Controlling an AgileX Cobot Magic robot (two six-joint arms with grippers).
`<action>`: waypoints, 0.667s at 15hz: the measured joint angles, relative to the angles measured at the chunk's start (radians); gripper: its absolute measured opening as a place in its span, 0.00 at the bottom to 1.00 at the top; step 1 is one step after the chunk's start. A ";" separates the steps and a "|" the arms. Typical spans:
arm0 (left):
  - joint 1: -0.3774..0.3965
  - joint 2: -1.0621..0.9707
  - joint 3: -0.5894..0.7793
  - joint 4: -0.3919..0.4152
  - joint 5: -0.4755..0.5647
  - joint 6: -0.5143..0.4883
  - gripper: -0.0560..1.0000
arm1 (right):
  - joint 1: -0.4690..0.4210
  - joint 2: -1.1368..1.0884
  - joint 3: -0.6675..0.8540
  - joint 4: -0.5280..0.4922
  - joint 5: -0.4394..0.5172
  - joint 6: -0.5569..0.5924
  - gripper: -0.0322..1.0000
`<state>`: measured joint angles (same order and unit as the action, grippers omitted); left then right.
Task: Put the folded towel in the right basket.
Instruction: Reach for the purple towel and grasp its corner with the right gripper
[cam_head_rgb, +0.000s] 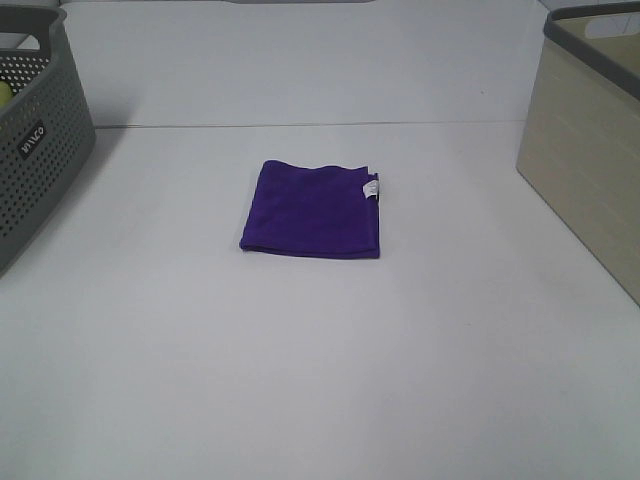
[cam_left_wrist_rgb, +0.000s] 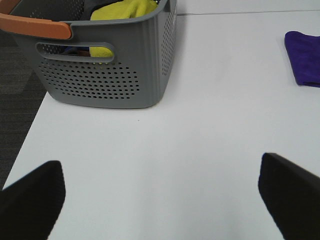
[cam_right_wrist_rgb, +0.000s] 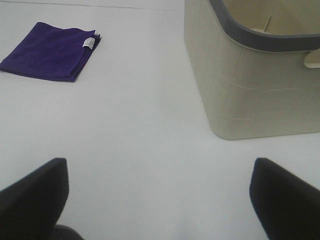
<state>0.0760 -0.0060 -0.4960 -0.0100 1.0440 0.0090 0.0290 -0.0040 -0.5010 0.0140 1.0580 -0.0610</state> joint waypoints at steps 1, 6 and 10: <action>0.000 0.000 0.000 0.000 0.000 0.000 0.99 | 0.000 0.000 0.000 -0.003 0.000 -0.001 0.88; 0.000 0.000 0.000 0.000 0.000 0.000 0.99 | 0.000 0.000 0.000 -0.014 0.000 -0.003 0.88; 0.000 0.000 0.000 0.000 0.000 0.000 0.99 | 0.000 0.000 0.000 -0.014 0.000 0.018 0.95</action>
<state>0.0760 -0.0060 -0.4960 -0.0100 1.0440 0.0090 0.0290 -0.0040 -0.5010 0.0000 1.0580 -0.0430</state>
